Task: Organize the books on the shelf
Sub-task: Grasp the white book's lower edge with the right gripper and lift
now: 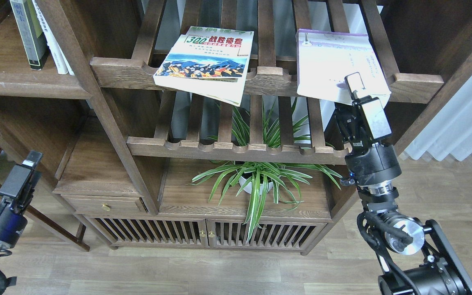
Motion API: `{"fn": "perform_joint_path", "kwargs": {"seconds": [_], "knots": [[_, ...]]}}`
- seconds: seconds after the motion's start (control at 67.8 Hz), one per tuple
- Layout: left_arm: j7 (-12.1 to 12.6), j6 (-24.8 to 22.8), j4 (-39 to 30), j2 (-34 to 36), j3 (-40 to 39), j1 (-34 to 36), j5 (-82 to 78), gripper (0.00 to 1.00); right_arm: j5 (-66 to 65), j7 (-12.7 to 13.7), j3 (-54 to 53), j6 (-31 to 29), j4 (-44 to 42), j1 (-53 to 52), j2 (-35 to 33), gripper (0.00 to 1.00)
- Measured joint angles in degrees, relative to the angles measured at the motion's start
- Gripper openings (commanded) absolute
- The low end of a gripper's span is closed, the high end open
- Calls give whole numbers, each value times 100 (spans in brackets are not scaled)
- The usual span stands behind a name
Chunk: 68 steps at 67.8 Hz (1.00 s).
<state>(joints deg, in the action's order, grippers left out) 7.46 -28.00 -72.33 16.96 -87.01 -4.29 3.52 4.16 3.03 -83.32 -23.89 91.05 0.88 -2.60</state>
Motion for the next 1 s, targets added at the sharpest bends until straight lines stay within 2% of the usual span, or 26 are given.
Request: {"fn": "perform_joint_path", "kwargs": {"seconds": [0.31, 0.457, 0.59, 0.722, 0.84, 0.855, 1.002], "knots": [[7, 0, 0, 11, -8, 7, 0, 97, -3, -43, -1, 111, 0, -73, 5, 74], [10, 0, 0, 11, -11, 7, 0, 97, 5, -107, -17, 61, 0, -73, -11, 66], [10, 0, -1, 14, -31, 7, 0, 97, 20, -140, -57, -139, 0, -63, -26, 55], [6, 0, -2, 17, -86, 7, 0, 97, 35, -137, -75, -368, 0, 35, -41, 34], [-14, 0, -2, 17, -124, 6, 0, 98, 53, -121, -77, -405, 0, 159, -52, 24], [-16, 0, -2, 18, -126, 4, 0, 98, 55, -120, -77, -406, 0, 165, -53, 18], [-26, 0, 11, 18, -139, -36, 0, 98, 76, -102, -50, -412, 0, 215, -48, 5]]}}
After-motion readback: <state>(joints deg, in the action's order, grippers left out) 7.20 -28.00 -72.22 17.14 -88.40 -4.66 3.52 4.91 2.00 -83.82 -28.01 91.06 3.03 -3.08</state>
